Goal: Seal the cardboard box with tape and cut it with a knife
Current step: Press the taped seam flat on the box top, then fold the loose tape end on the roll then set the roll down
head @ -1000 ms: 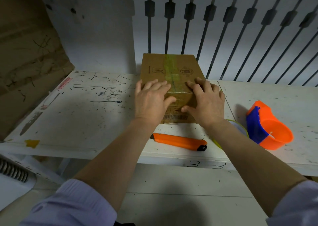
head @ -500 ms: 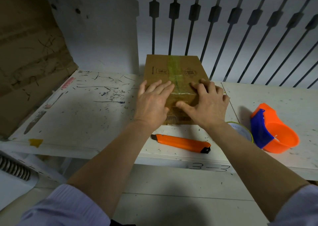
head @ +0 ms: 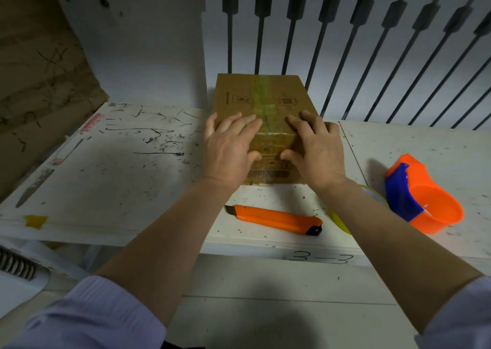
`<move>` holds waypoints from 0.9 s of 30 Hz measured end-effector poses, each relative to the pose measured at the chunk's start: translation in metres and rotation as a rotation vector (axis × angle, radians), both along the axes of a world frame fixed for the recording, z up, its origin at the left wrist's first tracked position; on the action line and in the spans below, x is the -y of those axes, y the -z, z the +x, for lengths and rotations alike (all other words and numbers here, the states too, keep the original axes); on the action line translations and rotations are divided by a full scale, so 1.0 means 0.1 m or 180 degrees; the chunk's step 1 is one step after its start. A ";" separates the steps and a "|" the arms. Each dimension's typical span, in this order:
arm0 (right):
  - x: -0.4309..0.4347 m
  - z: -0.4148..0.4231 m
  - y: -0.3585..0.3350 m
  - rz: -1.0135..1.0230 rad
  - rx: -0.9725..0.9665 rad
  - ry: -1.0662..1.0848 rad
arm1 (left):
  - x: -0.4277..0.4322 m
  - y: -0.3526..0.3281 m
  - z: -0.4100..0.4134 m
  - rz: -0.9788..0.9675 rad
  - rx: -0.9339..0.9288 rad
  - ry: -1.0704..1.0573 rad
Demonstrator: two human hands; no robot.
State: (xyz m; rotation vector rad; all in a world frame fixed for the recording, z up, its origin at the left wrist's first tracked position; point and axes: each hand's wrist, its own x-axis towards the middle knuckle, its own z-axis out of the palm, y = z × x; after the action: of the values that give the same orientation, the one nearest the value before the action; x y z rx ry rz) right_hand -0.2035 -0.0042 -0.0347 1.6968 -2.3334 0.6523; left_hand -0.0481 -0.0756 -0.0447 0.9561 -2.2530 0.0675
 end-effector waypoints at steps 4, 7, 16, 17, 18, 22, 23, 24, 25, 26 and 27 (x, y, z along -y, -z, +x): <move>0.06 -0.04 -0.02 0.0072 0.0133 -0.0044 | 0.07 -0.01 -0.01 -0.0048 0.0031 0.0033; 0.08 -0.03 -0.03 0.0137 0.0135 -0.0051 | 0.09 0.00 -0.02 -0.0051 0.0019 0.0036; -0.22 -0.20 -0.19 0.0095 0.0635 -0.0192 | -0.01 -0.15 -0.08 0.0423 0.0231 -0.0391; -0.29 -0.24 -0.20 -0.0041 0.0733 -0.0045 | -0.06 -0.17 -0.10 0.0382 0.0263 -0.0434; -0.36 -0.28 -0.21 -0.0137 0.0801 0.0116 | -0.12 -0.19 -0.11 0.0323 0.0241 -0.0434; -0.66 -0.42 -0.17 0.0042 0.1065 0.0475 | -0.48 -0.15 -0.20 0.0046 -0.0192 -0.0054; -0.74 -0.43 -0.15 0.0187 0.1105 0.0527 | -0.58 -0.13 -0.22 0.0088 -0.0311 0.0048; -0.82 -0.44 -0.13 0.0354 0.1119 0.0576 | -0.67 -0.09 -0.25 0.0223 -0.0412 0.0127; -0.90 -0.43 -0.11 0.0524 0.1098 0.0609 | -0.77 -0.06 -0.28 0.0422 -0.0481 0.0180; -0.97 -0.41 -0.09 0.0711 0.1051 0.0632 | -0.84 -0.02 -0.30 0.0651 -0.0514 0.0198; -1.02 -0.39 -0.08 0.0905 0.1011 0.0631 | -0.89 0.02 -0.31 0.0890 -0.0525 0.0186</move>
State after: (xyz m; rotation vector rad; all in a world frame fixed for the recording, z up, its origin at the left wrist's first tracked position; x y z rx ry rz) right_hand -0.2425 0.0975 -0.0263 1.5268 -2.8934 0.6145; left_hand -0.0790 0.0134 -0.0462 0.9987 -2.1702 -0.3485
